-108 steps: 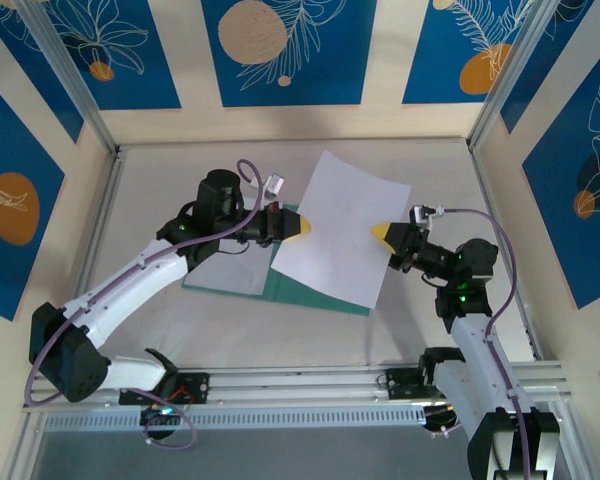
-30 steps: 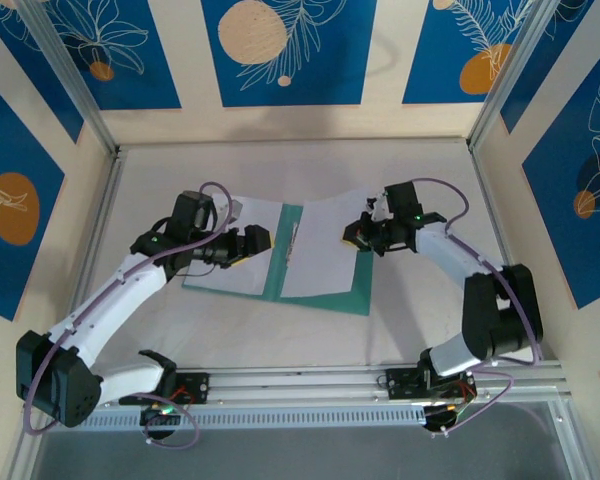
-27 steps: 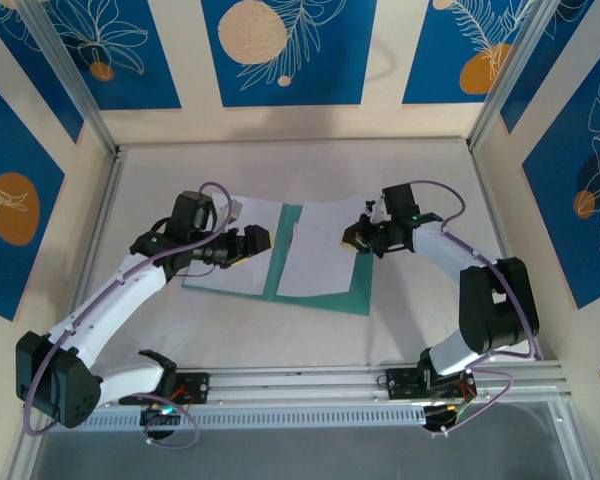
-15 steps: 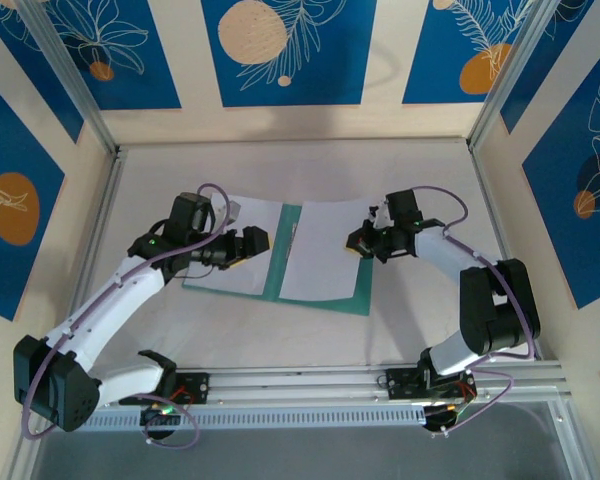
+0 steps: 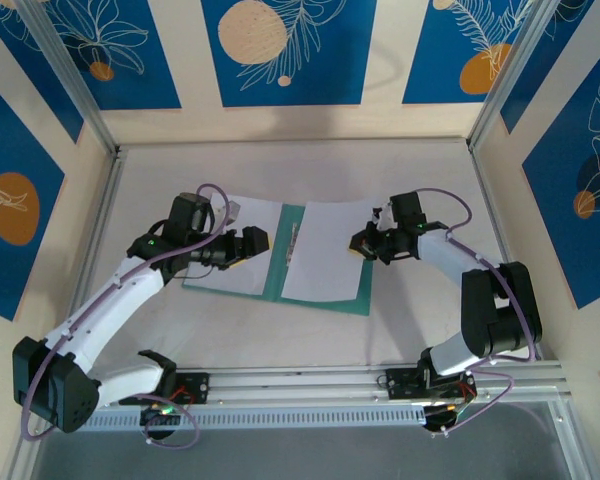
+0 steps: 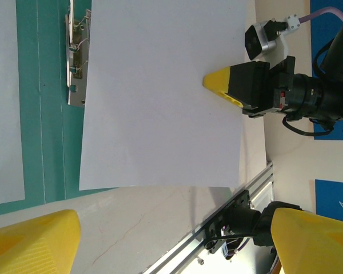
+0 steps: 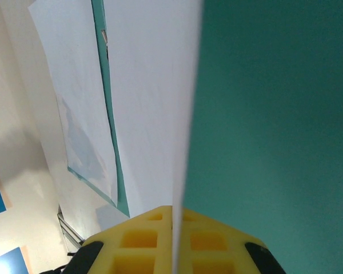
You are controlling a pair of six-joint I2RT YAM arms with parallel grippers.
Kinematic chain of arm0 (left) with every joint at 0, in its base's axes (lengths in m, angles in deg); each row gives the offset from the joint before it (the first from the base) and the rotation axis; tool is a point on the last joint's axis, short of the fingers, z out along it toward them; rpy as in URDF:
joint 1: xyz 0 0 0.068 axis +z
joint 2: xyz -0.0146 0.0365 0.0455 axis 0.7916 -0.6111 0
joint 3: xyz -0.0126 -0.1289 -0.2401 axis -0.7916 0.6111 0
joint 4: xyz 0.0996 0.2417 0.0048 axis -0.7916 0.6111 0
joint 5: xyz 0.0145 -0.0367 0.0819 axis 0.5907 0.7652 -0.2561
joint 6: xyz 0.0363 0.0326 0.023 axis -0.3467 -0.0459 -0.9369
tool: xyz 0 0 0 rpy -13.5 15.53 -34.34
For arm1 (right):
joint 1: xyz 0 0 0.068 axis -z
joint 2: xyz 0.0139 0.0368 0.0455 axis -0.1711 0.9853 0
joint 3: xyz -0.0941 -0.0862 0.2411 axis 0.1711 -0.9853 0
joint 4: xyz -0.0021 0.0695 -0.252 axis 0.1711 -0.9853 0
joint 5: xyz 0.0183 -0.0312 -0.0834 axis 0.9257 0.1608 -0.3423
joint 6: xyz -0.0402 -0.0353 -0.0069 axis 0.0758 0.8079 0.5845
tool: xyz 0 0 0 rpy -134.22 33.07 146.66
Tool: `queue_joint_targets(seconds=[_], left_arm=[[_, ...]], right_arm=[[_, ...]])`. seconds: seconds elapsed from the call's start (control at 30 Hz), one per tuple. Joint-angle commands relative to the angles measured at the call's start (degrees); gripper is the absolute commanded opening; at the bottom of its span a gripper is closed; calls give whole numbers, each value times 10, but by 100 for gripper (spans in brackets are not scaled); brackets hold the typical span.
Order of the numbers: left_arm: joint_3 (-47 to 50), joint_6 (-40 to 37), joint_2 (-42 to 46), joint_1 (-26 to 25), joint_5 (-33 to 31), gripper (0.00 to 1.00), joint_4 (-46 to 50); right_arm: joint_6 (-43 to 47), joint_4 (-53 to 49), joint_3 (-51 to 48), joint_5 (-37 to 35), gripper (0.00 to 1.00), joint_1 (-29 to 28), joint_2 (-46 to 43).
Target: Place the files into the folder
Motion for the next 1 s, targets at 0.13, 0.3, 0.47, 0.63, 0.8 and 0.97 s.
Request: queue_joint_targets(seconds=[0.13, 0.3, 0.47, 0.63, 0.8, 0.97], left_arm=[[-5, -13, 14, 9, 7, 87, 14], [-7, -13, 8, 9, 8, 87, 13], [-8, -15, 8, 9, 9, 87, 15], [-7, -19, 9, 10, 8, 87, 20], [-8, -15, 9, 10, 15, 87, 14], [-12, -25, 7, 10, 8, 87, 27]], right_arm=[[15, 4, -19, 11, 5, 8, -21], [12, 13, -29, 13, 5, 9, -21], [9, 25, -41, 15, 5, 9, -21], [10, 25, -47, 16, 5, 11, -21], [8, 28, -53, 17, 5, 12, -25], [15, 22, -62, 15, 5, 13, -32]])
